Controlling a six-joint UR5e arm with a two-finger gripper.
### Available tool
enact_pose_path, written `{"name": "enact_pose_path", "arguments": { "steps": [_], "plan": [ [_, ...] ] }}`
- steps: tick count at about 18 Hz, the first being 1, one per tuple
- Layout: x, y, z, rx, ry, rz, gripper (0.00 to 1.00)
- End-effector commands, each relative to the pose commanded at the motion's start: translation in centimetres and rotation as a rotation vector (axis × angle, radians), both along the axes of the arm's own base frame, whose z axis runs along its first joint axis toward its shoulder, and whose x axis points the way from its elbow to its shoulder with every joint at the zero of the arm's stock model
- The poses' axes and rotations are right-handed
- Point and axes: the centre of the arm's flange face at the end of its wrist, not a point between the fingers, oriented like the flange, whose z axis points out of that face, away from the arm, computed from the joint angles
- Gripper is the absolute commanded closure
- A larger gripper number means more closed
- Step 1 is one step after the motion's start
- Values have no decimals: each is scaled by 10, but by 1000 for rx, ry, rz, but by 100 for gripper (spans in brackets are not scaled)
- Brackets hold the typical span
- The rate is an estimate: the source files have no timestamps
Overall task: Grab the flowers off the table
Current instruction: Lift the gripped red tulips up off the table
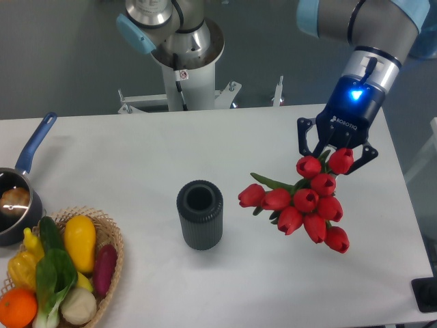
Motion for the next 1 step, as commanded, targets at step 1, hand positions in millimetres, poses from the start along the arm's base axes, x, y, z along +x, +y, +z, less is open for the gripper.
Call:
{"name": "enact_pose_path", "arguments": {
  "steps": [1],
  "plan": [
    [0,-1,2,1,2,2,70]
  ]
}}
